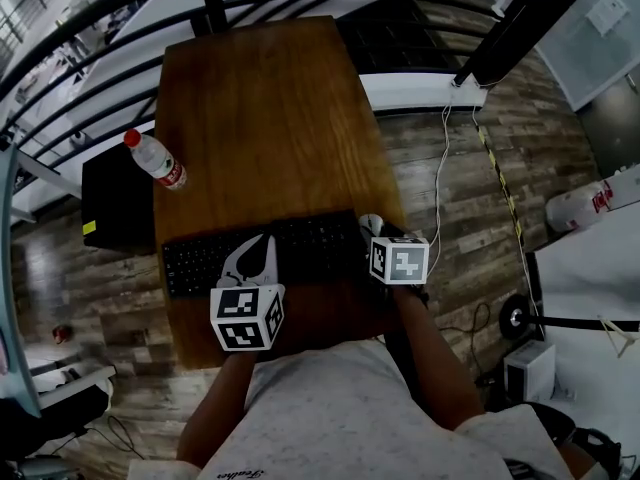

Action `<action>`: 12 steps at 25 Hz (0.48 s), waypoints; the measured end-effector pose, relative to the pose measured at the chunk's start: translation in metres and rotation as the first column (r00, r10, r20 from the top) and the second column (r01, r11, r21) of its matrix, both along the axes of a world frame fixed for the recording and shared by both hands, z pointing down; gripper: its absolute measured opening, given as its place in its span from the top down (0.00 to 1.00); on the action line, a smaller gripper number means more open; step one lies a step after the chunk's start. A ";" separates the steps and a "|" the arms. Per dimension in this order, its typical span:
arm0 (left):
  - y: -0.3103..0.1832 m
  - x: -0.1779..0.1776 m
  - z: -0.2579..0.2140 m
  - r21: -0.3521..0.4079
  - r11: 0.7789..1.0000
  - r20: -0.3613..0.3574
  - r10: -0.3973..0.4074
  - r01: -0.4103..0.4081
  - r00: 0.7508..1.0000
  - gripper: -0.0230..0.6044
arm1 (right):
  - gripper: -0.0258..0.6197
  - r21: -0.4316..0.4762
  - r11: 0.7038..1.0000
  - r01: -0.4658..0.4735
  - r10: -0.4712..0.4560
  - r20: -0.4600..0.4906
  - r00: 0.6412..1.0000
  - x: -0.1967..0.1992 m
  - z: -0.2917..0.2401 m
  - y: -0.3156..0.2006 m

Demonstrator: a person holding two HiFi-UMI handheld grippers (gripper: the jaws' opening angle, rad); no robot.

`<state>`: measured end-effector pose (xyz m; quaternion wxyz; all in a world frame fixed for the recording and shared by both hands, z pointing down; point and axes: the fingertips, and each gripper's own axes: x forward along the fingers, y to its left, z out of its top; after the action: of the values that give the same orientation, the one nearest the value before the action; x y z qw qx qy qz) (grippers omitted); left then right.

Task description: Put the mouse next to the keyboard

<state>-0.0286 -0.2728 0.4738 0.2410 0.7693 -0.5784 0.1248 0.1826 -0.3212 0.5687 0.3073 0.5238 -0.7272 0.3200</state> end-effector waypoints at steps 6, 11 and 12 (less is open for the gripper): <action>-0.001 0.000 -0.006 0.013 1.000 -0.002 -0.006 0.006 1.000 0.97 | 0.60 0.053 0.998 0.022 -0.025 0.045 0.999 -0.011 -0.025 -0.003; -0.003 -0.005 -0.017 0.039 0.999 -0.002 -0.023 0.023 1.000 0.97 | 0.66 0.167 0.983 0.074 -0.090 0.087 0.992 -0.032 -0.071 -0.010; -0.004 -0.008 -0.019 0.043 0.999 -0.002 -0.028 0.028 1.000 0.97 | 0.67 0.192 0.978 0.088 -0.107 0.094 0.990 -0.038 -0.081 -0.011</action>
<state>-0.0363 -0.2769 0.4549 0.2266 0.7661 -0.5916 0.1084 0.1449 -0.3323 0.4880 0.2337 0.4967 -0.7939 0.2617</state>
